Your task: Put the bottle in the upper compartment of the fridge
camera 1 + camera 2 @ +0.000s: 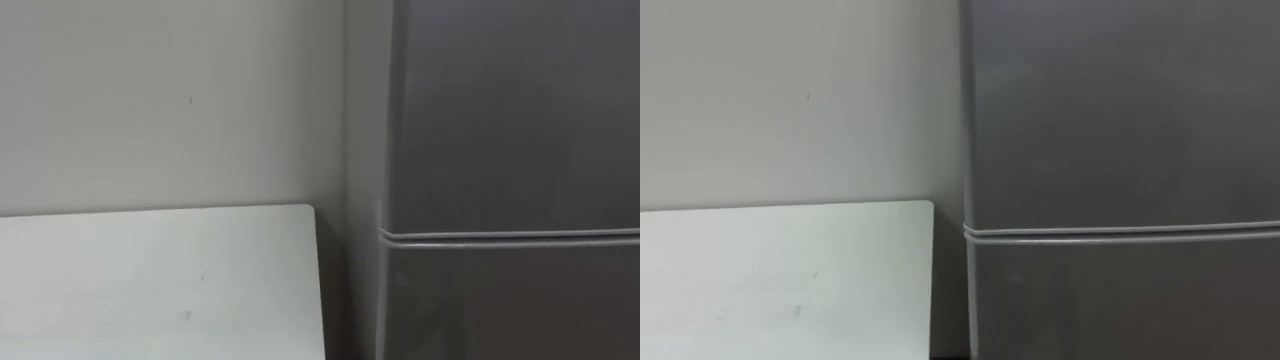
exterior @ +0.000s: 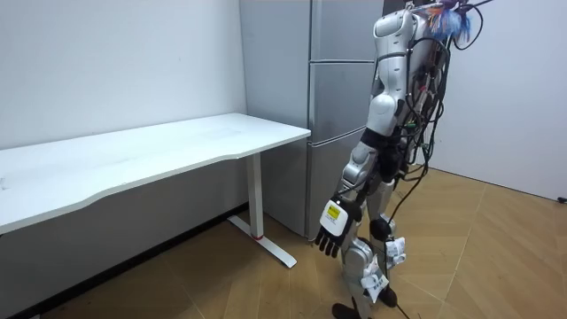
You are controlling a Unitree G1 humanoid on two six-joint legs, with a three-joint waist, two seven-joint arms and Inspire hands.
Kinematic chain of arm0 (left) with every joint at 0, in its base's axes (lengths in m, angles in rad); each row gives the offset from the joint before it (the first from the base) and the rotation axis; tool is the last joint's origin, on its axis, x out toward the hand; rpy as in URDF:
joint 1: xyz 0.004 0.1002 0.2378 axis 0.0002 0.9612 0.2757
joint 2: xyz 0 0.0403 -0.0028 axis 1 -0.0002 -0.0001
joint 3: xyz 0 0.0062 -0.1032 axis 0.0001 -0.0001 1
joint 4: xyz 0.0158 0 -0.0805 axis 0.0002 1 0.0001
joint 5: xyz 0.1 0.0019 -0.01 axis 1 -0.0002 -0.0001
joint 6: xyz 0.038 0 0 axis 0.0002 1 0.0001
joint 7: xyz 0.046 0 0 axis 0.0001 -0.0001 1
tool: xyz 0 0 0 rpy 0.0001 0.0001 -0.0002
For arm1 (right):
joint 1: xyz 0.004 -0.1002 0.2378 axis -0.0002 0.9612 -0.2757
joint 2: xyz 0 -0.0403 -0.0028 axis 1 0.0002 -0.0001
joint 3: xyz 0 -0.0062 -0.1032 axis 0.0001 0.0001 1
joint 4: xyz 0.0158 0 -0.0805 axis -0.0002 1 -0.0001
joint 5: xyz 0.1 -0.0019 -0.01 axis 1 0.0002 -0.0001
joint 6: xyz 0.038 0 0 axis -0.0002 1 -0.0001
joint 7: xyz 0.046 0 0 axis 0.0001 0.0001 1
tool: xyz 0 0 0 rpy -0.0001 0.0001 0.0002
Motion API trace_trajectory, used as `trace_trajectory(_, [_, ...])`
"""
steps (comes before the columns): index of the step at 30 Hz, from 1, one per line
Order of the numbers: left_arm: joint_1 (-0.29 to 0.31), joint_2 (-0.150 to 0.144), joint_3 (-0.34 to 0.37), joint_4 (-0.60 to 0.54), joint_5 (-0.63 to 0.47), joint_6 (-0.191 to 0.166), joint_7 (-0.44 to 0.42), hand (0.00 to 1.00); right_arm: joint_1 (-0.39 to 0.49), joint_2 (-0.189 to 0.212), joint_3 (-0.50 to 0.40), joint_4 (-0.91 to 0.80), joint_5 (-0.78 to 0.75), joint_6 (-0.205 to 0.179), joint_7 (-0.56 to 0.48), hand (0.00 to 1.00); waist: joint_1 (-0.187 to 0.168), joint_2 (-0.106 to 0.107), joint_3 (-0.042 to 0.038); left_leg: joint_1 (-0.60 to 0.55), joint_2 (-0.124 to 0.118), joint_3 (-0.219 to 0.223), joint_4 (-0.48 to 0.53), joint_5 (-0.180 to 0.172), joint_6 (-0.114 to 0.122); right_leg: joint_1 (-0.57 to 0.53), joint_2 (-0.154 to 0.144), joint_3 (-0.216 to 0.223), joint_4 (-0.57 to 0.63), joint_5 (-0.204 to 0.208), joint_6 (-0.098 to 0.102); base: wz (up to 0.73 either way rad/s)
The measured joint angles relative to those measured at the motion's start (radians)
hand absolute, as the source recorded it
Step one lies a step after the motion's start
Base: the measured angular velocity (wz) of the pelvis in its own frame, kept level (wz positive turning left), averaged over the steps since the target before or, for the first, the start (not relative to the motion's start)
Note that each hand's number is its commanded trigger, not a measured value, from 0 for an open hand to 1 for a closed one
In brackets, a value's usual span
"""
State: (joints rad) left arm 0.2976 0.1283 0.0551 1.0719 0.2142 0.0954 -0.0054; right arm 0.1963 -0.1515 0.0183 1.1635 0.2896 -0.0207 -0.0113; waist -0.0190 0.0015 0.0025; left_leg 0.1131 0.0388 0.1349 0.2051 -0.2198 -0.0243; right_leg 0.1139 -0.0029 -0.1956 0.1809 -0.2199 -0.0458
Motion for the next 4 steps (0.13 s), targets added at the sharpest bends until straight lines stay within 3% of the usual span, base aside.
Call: trace_trajectory(4, [-0.001,0.0,-0.002,0.005,-0.001,0.0,0.0,0.0,-0.001,0.0,0.001,0.0,-0.003,-0.001,0.001,0.0,-0.003,-0.001,0.0011,-0.003,0.0,-0.007,-0.001,0.0,0.0,0.002,0.0,-0.004,-0.004,-0.001,0.0,0.02])
